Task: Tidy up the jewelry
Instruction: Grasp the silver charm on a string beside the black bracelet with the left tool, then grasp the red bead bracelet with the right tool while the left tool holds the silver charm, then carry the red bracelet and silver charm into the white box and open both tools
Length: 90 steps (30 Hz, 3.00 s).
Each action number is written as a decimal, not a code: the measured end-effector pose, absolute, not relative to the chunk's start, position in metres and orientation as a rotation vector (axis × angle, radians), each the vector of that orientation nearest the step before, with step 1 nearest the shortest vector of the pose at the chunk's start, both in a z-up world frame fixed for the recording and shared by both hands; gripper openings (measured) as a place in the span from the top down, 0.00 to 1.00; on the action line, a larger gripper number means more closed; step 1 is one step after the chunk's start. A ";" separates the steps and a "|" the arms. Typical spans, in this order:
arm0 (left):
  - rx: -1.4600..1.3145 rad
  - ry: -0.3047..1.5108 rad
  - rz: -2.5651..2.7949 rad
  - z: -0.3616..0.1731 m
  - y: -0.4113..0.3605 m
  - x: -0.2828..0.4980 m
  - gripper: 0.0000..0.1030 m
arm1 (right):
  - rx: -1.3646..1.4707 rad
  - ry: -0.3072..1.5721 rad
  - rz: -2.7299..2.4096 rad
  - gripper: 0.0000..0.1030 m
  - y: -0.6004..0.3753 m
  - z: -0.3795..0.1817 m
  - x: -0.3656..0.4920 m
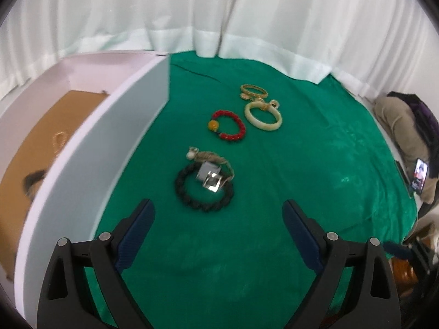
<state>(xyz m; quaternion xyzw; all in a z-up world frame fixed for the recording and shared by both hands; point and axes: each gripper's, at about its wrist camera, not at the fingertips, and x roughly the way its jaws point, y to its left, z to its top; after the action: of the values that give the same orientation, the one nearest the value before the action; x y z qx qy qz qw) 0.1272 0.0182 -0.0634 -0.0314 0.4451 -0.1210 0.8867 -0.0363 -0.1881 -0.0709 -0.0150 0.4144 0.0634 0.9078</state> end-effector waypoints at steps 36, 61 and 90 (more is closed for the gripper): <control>-0.205 0.882 -0.419 0.023 0.003 0.187 0.89 | 0.110 0.887 0.053 0.22 -0.233 -0.086 -0.036; -0.265 0.793 -0.411 0.060 0.045 0.141 0.89 | 0.113 0.881 0.300 0.22 -0.212 -0.037 0.109; -0.388 0.739 -0.376 0.079 0.101 0.102 0.89 | 0.130 0.994 0.343 0.83 -0.123 -0.022 0.235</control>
<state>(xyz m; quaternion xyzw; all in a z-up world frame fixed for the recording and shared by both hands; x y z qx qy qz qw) 0.1018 0.1010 0.0786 -0.1875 0.3568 -0.1816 0.8970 0.2355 -0.1230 -0.0219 0.0622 0.4740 0.1635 0.8630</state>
